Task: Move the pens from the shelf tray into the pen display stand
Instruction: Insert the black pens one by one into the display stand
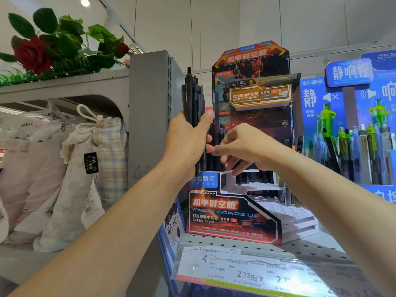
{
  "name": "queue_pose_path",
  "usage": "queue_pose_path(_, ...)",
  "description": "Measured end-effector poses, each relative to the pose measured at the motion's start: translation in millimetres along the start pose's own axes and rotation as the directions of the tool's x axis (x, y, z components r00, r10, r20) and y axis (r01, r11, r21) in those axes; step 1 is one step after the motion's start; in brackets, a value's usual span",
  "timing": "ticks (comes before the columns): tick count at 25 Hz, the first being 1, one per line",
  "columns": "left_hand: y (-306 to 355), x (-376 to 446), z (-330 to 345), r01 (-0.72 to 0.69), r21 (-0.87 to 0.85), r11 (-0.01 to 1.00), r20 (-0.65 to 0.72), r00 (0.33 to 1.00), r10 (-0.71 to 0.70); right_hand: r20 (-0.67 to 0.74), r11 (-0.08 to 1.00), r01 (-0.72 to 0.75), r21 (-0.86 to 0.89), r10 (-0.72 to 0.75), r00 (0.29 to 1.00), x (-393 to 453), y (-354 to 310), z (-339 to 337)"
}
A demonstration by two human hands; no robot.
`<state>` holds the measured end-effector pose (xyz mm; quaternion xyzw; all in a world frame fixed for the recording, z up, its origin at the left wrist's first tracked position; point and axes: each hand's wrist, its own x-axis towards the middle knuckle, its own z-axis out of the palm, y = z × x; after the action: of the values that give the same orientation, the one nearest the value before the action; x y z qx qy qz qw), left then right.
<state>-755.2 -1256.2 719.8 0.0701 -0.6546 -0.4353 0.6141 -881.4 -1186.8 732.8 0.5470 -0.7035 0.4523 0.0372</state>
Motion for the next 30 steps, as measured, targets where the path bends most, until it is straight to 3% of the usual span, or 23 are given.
queue_pose_path(6, 1, -2, 0, -0.012, -0.032, 0.999, -0.005, 1.0, 0.012, 0.049, 0.997, -0.058, -0.054, 0.061, 0.997, 0, 1, -2)
queue_pose_path(12, 0, -3, 0, 0.006, -0.004, 1.0, -0.002, 1.0, -0.006, 0.018, 0.949, 0.034, -0.313, -0.03, 0.999, -8, -14, -6)
queue_pose_path(14, 1, -3, -1, -0.005, 0.011, 1.0, -0.009, 1.0, 0.005, 0.076, 0.993, 0.102, -0.06, -0.097, 0.992, -13, -18, -14)
queue_pose_path(16, 2, -3, -1, -0.015, 0.0, 1.0, -0.031, 0.999, 0.015, 0.249, 0.953, 0.075, 0.295, -0.153, 0.957, -22, -23, -18)
queue_pose_path(17, 3, -3, -1, -0.013, -0.018, 1.0, -0.043, 0.999, 0.013, 0.277, 0.926, 0.069, 0.371, -0.181, 0.944, -26, -23, -16)
queue_pose_path(22, 6, 0, 5, 0.023, -0.113, 0.993, -0.047, 0.998, -0.028, -0.091, 0.879, 0.266, 0.396, -0.25, 0.964, -25, -21, 8)
queue_pose_path(27, 1, 4, 1, -0.054, 0.013, 0.998, -0.057, 0.997, 0.055, 0.045, 0.707, 0.108, 0.699, -0.194, 0.98, -20, -20, 1)
queue_pose_path(30, 0, 4, -6, -0.154, 0.07, 0.986, -0.101, 0.982, 0.16, -0.041, 0.668, 0.125, 0.734, -0.14, 0.989, -14, -21, -6)
